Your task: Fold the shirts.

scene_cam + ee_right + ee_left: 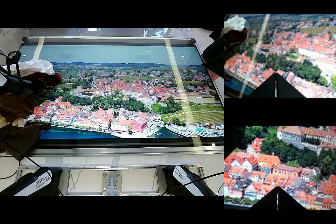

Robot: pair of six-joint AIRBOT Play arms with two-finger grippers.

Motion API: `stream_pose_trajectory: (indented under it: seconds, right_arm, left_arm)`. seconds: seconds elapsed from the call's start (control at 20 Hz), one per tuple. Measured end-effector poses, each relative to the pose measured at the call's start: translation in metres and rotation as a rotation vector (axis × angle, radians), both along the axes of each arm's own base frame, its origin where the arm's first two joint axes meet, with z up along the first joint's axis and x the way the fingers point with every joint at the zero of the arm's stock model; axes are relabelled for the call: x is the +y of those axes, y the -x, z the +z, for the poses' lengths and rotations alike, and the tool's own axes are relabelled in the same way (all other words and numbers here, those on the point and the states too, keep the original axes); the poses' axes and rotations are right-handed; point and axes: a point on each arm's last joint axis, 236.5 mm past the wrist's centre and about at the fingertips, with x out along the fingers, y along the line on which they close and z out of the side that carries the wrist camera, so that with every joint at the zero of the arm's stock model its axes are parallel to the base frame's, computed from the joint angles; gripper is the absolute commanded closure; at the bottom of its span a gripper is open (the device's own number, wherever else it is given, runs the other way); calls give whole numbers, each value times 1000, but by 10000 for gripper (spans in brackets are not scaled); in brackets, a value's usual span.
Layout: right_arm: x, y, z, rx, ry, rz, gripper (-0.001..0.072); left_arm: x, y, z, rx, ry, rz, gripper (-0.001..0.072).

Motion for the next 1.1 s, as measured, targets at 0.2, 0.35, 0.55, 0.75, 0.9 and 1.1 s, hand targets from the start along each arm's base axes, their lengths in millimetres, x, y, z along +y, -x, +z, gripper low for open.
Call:
stream_pose_trajectory:
  seconds: [0.2,0.35,0.55,0.75,0.9,1.1]
  right_arm:
    - [0,0,0,0,0,0,692]
    - [0,0,0,0,0,0,692]
    - [0,0,0,0,0,0,692]
    - [-2,-2,2,-12,0,-10,692]
    - [-14,-20,17,-90,-8,-84,692]
    - [-34,-41,41,-206,-20,-192,423]
  left_arm:
    - [0,0,0,0,0,0,694]
    - [0,0,0,0,0,0,694]
    - [0,0,0,0,0,0,692]
    - [3,-8,-1,-19,-8,7,683]
    - [37,-15,-4,-35,-163,23,573]
    - [135,-19,20,-97,-498,206,60]
